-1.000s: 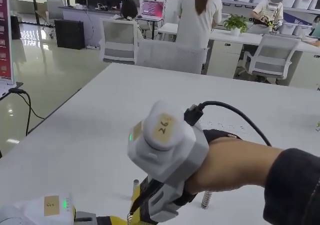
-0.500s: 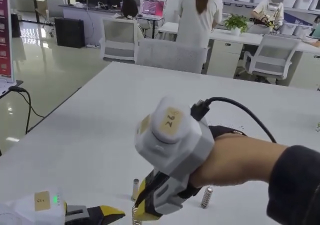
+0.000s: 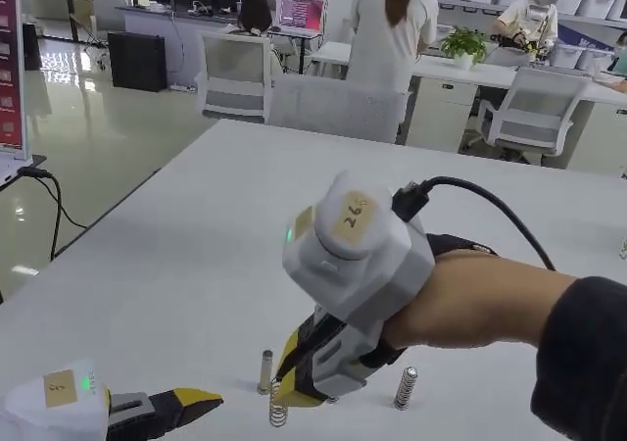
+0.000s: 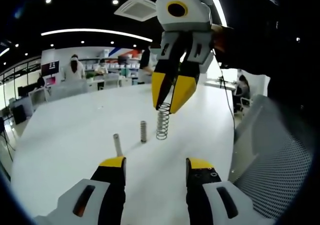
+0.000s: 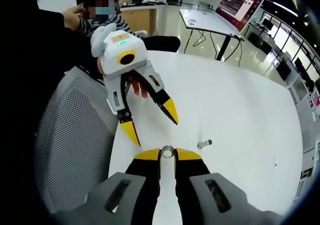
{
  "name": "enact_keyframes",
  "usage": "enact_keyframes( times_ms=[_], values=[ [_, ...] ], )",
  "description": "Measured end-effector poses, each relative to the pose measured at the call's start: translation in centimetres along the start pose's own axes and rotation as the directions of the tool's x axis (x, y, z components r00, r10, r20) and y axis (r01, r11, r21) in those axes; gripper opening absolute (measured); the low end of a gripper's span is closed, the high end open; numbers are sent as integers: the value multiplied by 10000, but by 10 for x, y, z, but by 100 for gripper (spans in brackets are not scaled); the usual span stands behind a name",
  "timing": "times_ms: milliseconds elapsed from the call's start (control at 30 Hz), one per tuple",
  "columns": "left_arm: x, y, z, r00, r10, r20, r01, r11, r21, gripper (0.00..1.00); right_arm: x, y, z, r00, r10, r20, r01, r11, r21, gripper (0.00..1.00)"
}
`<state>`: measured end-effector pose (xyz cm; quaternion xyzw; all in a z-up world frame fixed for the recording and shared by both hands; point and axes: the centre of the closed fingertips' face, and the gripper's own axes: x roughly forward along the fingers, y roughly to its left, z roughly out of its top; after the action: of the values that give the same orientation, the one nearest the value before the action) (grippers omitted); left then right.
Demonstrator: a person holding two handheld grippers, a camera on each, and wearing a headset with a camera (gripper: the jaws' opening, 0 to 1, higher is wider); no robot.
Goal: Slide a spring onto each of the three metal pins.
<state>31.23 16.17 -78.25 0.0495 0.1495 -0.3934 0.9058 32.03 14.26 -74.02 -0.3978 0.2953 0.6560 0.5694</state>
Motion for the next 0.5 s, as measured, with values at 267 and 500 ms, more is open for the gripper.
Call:
enact_keyframes(
  times_ms=[267,500],
  values=[
    [-3,3,-2,9999,135,39,-135,9999,-88,46,-4,-15,3,9992,-373,170,370,9992,177,7],
    [-5,4,-4,9998,193,45,-193,9997,-143,46,-2,-30,4,9969,-739,267,730,9968,312,7]
  ],
)
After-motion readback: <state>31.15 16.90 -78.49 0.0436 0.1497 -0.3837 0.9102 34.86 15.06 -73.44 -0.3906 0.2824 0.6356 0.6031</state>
